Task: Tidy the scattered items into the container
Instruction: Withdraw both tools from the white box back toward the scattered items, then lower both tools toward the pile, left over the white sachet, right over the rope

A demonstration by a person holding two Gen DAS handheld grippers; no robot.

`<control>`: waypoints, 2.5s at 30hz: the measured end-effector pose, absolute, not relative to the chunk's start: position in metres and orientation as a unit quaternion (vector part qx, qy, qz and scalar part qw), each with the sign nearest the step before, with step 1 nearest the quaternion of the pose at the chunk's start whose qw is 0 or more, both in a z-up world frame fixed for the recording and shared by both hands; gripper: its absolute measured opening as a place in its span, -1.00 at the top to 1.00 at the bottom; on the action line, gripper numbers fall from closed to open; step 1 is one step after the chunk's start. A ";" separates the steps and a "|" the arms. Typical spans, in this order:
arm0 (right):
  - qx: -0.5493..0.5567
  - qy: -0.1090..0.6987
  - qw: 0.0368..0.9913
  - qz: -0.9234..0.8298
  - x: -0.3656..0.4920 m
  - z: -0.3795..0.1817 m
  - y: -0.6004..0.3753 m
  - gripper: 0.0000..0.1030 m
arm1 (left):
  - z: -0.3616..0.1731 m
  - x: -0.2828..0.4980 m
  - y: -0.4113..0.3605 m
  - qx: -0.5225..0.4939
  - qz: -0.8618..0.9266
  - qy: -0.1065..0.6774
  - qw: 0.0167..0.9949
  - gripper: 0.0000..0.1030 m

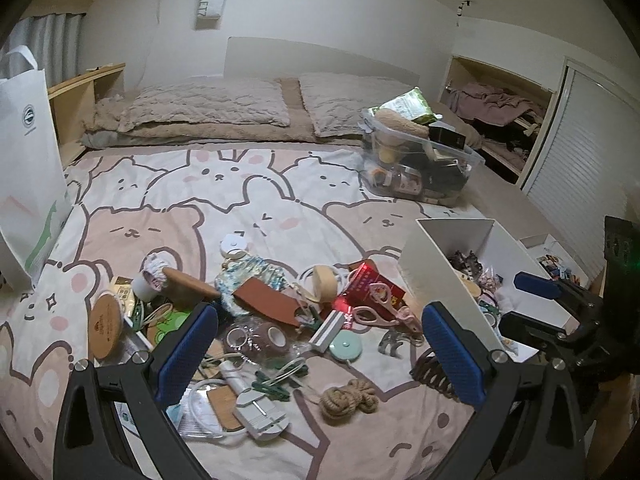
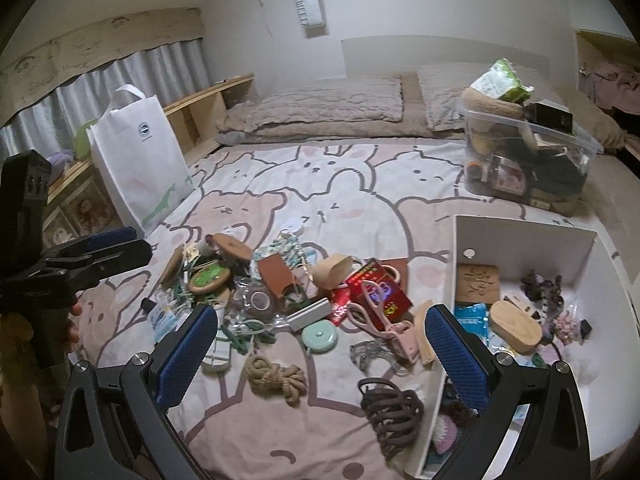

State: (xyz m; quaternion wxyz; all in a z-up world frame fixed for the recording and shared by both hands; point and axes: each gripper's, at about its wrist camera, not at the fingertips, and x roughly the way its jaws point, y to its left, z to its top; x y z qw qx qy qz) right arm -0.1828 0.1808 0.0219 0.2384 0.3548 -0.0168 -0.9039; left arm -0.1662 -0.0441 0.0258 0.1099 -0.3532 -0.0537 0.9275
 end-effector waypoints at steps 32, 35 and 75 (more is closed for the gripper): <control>0.420 0.087 0.283 -0.858 -0.189 -0.038 0.086 -1.00 | -0.030 -0.137 -0.141 -0.372 0.928 -0.015 -0.019 -0.99; 0.432 0.091 0.284 -0.851 -0.191 -0.048 0.082 -1.00 | -0.043 -0.136 -0.154 -0.381 0.924 -0.013 -0.032 -0.99; 0.582 -0.012 0.266 -0.768 -0.214 -0.148 0.079 -1.00 | -0.144 -0.195 -0.202 -0.443 0.893 -0.068 -0.037 -0.99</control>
